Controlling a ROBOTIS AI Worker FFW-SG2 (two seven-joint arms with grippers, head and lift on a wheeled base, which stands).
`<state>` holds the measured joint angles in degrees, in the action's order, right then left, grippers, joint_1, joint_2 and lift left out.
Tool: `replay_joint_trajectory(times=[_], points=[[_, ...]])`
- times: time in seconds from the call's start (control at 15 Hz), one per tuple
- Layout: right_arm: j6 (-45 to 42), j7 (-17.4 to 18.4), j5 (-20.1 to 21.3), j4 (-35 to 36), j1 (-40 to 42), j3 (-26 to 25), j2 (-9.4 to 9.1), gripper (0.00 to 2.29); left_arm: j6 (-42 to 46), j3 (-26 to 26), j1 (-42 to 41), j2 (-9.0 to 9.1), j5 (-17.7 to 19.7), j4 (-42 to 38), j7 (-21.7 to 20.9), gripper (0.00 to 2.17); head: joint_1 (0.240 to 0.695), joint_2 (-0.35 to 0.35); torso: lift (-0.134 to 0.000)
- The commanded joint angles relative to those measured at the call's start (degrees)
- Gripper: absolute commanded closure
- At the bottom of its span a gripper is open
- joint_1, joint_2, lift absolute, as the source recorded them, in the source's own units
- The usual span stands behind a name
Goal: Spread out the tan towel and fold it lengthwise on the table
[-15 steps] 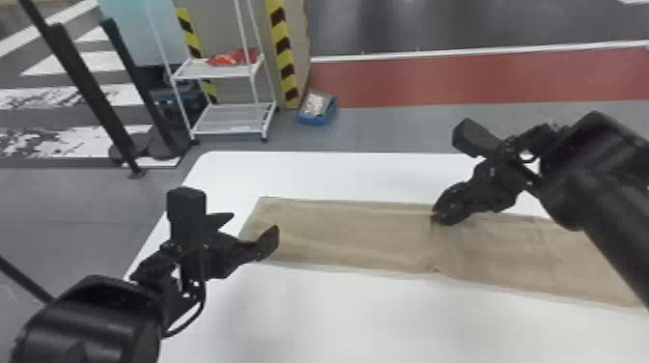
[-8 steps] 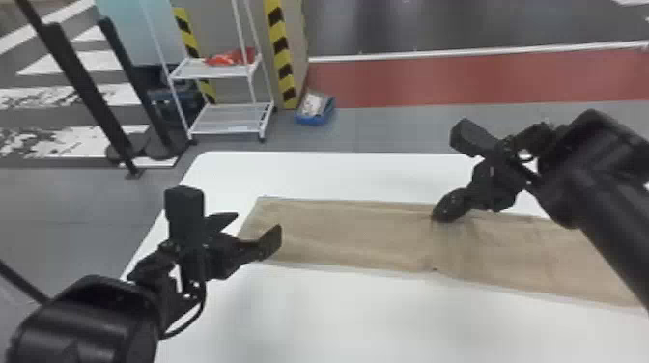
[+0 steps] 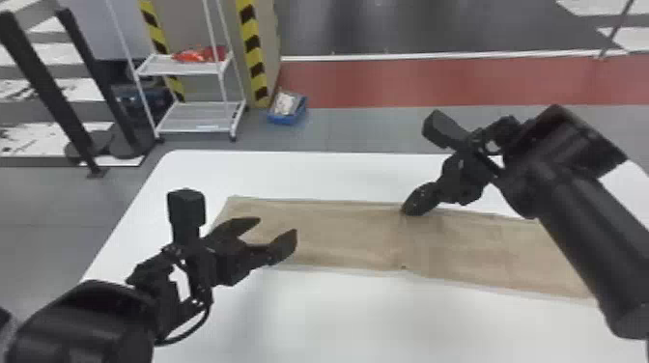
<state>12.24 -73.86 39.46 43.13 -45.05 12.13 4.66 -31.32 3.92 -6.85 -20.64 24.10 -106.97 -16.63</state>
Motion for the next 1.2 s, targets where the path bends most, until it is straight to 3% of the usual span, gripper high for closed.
replay_joint_trajectory(times=[0.0,0.13,0.27,0.4,0.6,1.0,1.13], points=[[0.38,-0.14,0.00,0.20,0.22,0.00,0.09,1.30,4.81,2.58,2.02,1.39,-0.10,2.56,0.28,0.27,0.695,0.073,-0.124],[0.38,-1.02,-0.27,0.99,0.31,-0.18,0.18,1.30,4.64,6.71,5.18,2.00,-0.19,6.43,0.19,0.59,0.695,0.058,-0.124],[1.08,-2.52,-0.70,2.31,0.66,-0.79,0.44,1.30,4.64,11.37,8.52,3.50,-1.24,11.52,0.37,1.08,0.695,0.028,-0.124],[1.96,-3.75,-0.88,3.63,0.93,-0.79,0.97,1.30,4.64,12.43,10.02,4.99,-1.60,14.34,0.72,1.09,0.695,0.002,-0.124],[1.78,-3.92,-1.50,4.07,0.93,-0.79,1.76,1.30,4.64,13.74,11.25,5.34,-2.12,15.39,0.72,1.09,0.695,-0.026,-0.124],[1.78,-2.61,-1.93,8.82,1.37,-3.87,1.76,1.30,4.11,13.66,10.81,4.29,-0.80,12.14,0.37,1.08,0.695,-0.047,-0.124],[1.08,-0.50,-1.50,7.41,0.66,-3.16,1.76,1.30,3.76,13.66,10.72,4.11,-1.07,12.14,-0.16,1.08,0.695,-0.049,-0.124]])
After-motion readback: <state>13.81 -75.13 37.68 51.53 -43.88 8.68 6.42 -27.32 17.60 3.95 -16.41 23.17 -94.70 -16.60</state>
